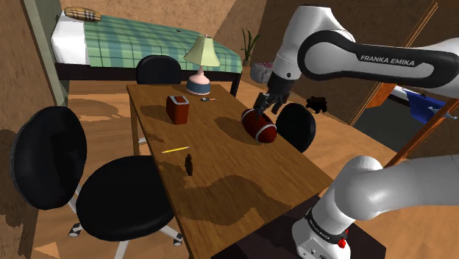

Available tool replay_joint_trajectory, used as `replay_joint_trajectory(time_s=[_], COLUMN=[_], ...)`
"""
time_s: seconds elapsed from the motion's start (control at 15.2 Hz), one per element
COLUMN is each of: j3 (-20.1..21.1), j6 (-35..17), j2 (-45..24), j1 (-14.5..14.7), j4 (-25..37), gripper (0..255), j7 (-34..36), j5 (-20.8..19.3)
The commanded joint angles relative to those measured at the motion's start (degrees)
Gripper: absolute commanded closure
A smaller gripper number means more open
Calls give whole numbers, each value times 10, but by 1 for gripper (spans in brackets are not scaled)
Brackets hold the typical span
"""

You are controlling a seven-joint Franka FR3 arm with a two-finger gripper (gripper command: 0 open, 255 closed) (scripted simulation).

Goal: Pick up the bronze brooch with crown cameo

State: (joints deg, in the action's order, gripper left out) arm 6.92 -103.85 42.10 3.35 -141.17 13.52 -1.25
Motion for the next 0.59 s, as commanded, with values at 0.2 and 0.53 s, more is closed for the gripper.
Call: replay_joint_trajectory(time_s=[0.2, 0.53], j3=[50, 102], j6=[-80, -162], j2=[-55, -133], j1=[10, 13], j4=[-20, -22], gripper=[0, 0], j7=[68, 138], j5=[22, 30])
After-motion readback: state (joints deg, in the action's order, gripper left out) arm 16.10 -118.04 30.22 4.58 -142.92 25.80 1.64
